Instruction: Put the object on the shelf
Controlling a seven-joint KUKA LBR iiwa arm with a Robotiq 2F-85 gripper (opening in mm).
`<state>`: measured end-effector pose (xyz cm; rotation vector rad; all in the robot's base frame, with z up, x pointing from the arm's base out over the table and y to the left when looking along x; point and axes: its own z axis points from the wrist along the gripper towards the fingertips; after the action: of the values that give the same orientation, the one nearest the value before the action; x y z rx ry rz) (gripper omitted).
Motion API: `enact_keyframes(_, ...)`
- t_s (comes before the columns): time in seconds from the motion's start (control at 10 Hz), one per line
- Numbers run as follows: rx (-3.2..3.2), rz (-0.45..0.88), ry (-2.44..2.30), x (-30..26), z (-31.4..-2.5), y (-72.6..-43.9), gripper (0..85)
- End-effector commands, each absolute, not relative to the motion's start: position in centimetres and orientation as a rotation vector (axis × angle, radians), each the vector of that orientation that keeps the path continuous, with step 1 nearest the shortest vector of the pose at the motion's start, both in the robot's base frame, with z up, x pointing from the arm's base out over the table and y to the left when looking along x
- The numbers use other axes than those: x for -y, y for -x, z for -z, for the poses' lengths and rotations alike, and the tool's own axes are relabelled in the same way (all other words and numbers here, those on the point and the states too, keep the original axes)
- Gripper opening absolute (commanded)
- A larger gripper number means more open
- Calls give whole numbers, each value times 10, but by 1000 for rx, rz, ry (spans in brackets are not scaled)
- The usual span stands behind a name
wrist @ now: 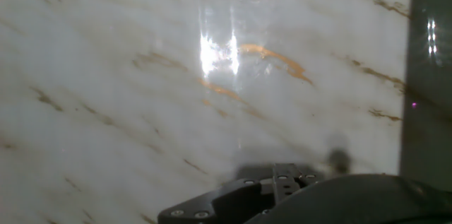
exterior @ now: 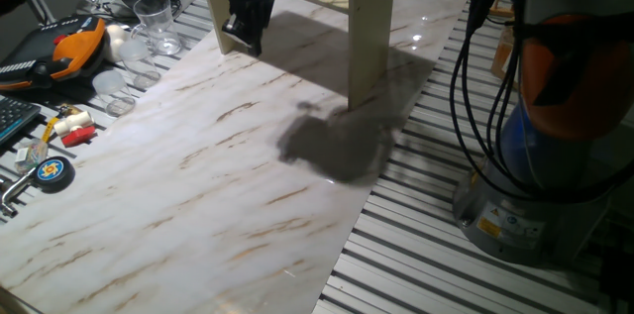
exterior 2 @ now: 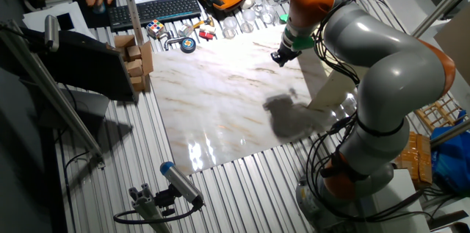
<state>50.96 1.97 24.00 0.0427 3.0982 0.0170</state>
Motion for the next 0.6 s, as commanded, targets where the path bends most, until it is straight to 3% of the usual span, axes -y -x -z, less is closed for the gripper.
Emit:
enact_keyframes(0.0,-3100,-13,-23,-20,-241,-509,0)
enact_keyframes(0.5,-3102,1,77,-22,-242,-507,0)
